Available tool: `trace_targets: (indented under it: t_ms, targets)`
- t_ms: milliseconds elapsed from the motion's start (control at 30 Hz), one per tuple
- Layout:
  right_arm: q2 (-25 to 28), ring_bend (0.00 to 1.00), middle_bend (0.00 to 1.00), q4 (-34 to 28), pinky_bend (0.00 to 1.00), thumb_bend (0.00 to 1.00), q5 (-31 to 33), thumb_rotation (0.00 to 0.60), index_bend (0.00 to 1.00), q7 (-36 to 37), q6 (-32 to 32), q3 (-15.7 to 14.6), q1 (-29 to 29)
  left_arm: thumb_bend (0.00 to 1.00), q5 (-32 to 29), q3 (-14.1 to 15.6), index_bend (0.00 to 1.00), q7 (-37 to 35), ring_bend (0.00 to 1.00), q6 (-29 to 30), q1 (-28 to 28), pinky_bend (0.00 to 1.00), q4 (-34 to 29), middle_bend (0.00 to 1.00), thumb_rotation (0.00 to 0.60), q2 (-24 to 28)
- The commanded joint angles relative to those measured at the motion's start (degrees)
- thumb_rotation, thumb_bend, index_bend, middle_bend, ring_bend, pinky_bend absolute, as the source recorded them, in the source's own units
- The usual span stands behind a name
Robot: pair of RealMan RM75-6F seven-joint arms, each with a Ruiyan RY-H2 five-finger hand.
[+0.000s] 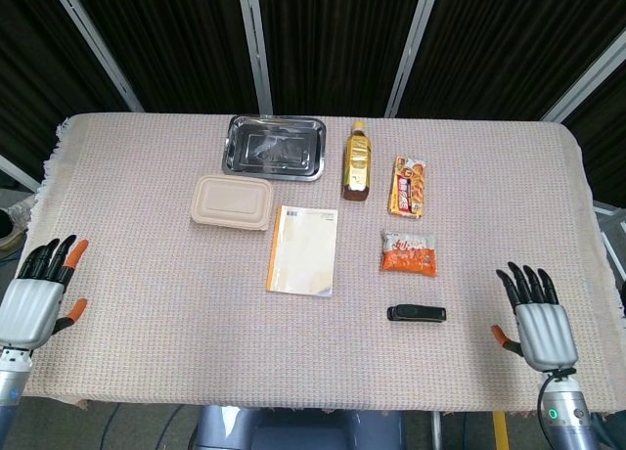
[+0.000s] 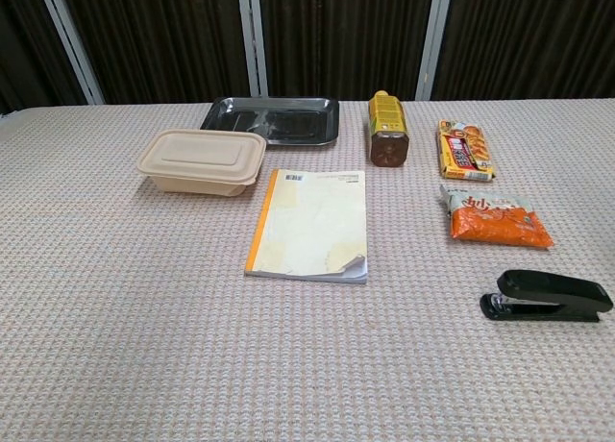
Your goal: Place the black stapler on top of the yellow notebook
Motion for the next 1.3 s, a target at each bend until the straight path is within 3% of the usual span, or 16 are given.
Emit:
trace_targets:
  t_ms: [33,167,467,833,1100,1300]
  targets:
    - [-3.86,0.06,0.10,0.93,0.17,0.19,-0.31,0.600,0.17,-3.79,-1.03,-0.11,1.34,0.30,-0.60,-0.05,0.00,-0.73,0.00,-0.98,-0.38,0.11,0.46,0.00,0.600,0.18]
    - [-8.67,0.08,0.12,0.93,0.20,0.19,2.31,0.600,0.18,-9.71,-6.05,-0.51,3.66,0.30,-1.51,-0.41,0.00,-1.43,0.00,-1.84,-0.84,0.11,0.70,0.00,0.600,0.34]
    - [-13.31,0.13,0.16,1.90,0.26,0.19,4.68,0.600,0.20,-14.72,-7.45,-0.69,4.71,0.30,-1.51,-0.18,0.00,-2.47,0.00,-2.42,-1.22,0.11,0.99,0.00,0.600,0.58]
    - [-16.43,0.20,0.21,3.80,0.32,0.22,5.15,0.600,0.27,-14.51,-9.55,0.27,7.27,0.30,-1.60,0.03,0.00,-2.90,0.00,-2.51,-1.33,0.11,1.00,0.00,0.600,0.75]
    - [-18.68,0.32,0.31,6.16,0.47,0.27,5.79,0.600,0.39,-14.22,-11.41,1.14,9.51,0.30,-2.61,-0.18,0.00,-3.38,0.00,-3.16,-1.54,0.11,1.40,0.00,0.600,0.78]
    - [-20.14,0.35,0.34,8.71,0.51,0.29,6.38,0.600,0.42,-12.29,-12.86,0.98,10.42,0.30,-2.87,-0.14,0.00,-3.30,0.00,-3.45,-1.69,0.11,1.47,0.00,0.600,0.75]
